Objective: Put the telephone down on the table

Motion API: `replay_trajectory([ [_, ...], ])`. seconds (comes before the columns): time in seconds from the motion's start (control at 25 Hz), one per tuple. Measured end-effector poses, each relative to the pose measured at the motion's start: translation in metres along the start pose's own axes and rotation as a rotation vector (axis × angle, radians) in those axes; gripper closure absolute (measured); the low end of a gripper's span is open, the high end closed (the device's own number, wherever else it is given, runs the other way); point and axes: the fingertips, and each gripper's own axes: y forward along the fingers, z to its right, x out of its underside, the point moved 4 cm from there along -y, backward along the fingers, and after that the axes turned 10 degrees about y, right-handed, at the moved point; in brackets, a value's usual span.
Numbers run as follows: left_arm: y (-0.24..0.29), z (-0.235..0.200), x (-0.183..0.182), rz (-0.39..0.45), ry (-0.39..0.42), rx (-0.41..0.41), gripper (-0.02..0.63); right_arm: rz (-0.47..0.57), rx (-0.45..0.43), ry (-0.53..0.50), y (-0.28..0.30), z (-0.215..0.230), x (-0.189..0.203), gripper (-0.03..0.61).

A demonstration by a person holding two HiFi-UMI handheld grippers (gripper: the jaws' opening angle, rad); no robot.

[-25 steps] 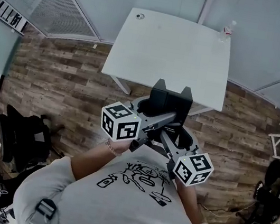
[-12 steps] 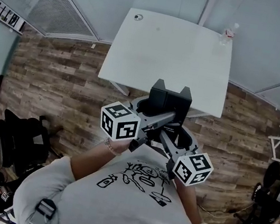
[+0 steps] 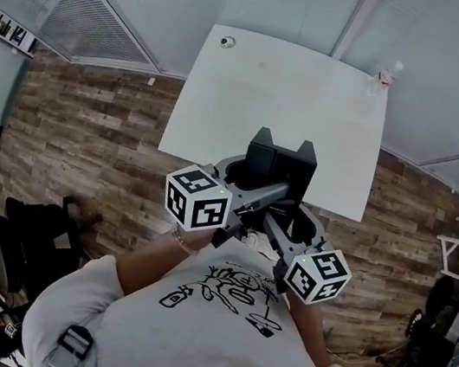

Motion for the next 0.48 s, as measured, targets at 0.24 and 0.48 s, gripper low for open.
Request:
replay_trajectory([
  [0.24,0.006,-0.052,-0.040,0.015,-0.003,-0.011,0.287,-0.012,-0.013,-0.013,0.053,0.003,-0.042,0.330],
  [0.48,0.012,-0.098,-0.073,0.029,-0.005,-0.016,0.287,-0.022,-0.021,-0.025,0.098,0.008,-0.077,0.331],
])
